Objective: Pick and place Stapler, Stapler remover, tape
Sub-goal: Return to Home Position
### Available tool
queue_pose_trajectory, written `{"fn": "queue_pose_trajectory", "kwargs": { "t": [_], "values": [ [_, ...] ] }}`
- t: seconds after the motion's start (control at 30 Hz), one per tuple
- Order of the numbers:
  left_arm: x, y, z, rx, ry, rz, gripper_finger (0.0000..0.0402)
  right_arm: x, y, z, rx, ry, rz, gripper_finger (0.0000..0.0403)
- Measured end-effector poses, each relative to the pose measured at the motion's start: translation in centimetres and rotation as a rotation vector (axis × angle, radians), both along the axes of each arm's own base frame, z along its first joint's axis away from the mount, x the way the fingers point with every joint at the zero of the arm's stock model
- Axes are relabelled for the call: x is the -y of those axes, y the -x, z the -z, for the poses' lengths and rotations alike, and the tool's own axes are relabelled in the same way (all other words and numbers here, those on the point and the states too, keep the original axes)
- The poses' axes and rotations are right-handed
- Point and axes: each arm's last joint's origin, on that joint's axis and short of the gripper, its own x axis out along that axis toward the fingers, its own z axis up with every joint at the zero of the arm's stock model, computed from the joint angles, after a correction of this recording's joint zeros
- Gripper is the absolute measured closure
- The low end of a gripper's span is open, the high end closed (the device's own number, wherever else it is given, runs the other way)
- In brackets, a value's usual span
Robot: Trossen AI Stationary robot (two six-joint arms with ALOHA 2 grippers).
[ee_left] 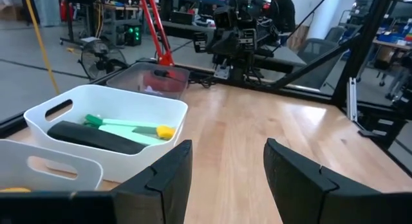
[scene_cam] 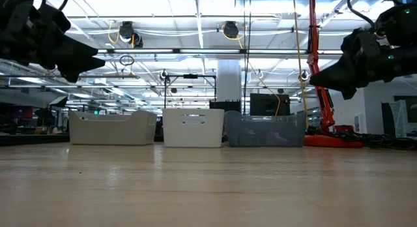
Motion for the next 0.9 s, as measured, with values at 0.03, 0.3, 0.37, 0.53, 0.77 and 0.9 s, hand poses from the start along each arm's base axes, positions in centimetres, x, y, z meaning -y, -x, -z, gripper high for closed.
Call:
{"fn": "queue_pose_trajectory", "kwargs": {
  "t": [0.03,0.3,0.37,0.53,0.77,0.9],
  "values": [
    [0.0,0.0,0.0,0.0,-0.005,0.0,0.021,0.0,0.01,0.06,-0.007,0.002,-0.001,0.033],
    [0.0,-0.08,0.12,-0.017,-0.031,0.002,0.021,-0.01,0.03,0.17,-0.032,0.044,-0.009,0.033],
    [0.0,-0.07,0.11,-0.017,-0.043,0.003,0.021,-0.01,0.03,0.18,-0.038,0.06,-0.012,0.033],
    [0.0,-0.07,0.11,-0.018,-0.047,0.004,0.021,-0.02,0.03,0.19,-0.043,0.074,-0.016,0.033],
    [0.0,-0.07,0.11,-0.018,-0.047,0.003,0.021,-0.02,0.02,0.15,-0.036,0.064,-0.015,0.033],
    [0.0,-0.07,0.12,-0.019,-0.047,0.003,0.021,0.0,-0.06,-0.35,0.014,0.084,-0.018,0.033]
  ]
}}
